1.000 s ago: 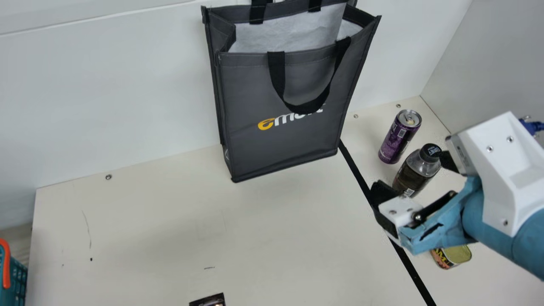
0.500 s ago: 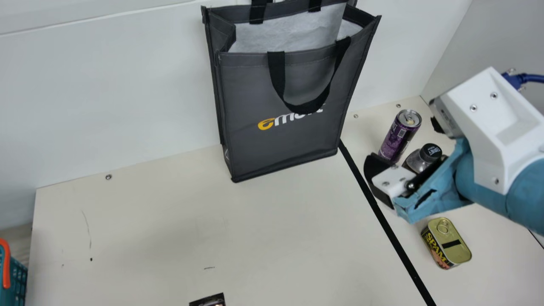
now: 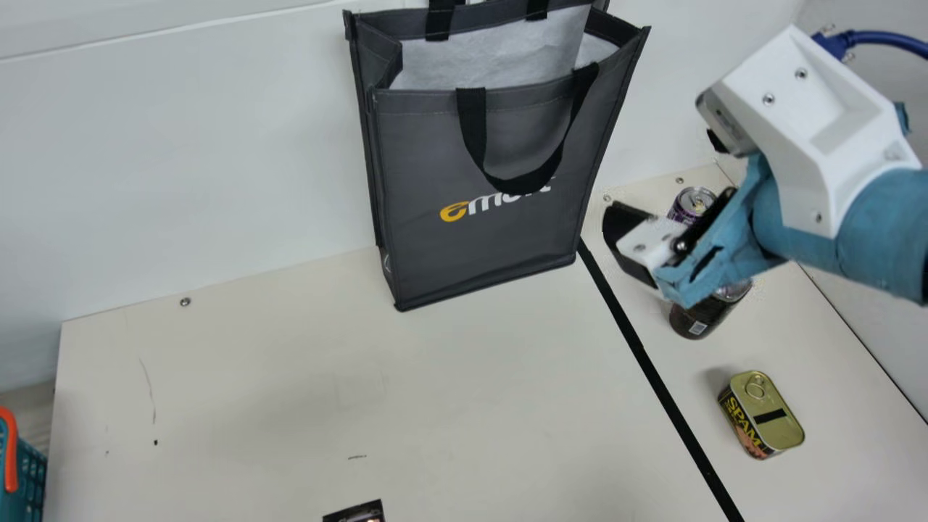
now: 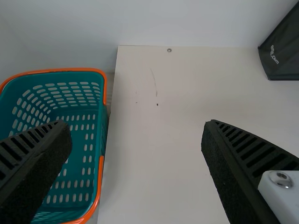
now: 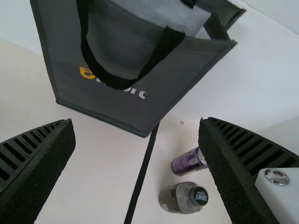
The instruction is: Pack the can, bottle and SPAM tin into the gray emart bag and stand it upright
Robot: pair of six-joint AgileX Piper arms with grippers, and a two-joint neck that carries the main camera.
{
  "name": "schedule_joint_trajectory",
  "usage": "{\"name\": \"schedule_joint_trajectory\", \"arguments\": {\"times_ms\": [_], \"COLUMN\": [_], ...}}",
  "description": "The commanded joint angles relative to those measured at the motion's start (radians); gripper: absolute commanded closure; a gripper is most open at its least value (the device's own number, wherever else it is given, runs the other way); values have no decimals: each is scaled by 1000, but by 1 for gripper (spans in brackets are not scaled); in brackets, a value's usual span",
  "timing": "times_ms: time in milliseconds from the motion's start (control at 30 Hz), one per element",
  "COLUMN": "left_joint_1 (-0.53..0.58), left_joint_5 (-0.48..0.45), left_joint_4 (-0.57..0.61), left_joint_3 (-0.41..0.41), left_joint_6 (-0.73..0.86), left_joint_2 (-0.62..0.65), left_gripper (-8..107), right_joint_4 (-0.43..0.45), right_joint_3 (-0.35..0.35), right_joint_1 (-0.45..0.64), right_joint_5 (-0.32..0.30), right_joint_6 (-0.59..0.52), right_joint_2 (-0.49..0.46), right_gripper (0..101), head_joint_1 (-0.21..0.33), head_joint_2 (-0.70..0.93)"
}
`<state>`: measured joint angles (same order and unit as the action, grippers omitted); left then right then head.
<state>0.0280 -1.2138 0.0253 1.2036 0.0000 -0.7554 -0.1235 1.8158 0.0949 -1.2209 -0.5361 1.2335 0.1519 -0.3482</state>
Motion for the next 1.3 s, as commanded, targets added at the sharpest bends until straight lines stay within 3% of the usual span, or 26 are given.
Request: {"name": "schedule_joint_trajectory", "arguments": {"times_ms": [0,467,1267], "left_joint_1": [0,0,0], "left_joint_5": [0,0,0], "left_joint_4": [0,0,0], "left_joint_3": [0,0,0], "left_joint_6": [0,0,0], "left_joint_2": [0,0,0], "left_gripper": [9,9,9], "right_joint_4": [-21,-107,-181], "right_joint_3": [34,186,385], "right_joint_1": [10,30,6], "right_joint_5": [1,1,1], "right_joint_6": [-43,-241,-476], "right_joint_2": [27,165,365], "right_gripper": [6,6,6], "head_joint_1": [23,23,23], "head_joint_2": [-1,-1,-1]}}
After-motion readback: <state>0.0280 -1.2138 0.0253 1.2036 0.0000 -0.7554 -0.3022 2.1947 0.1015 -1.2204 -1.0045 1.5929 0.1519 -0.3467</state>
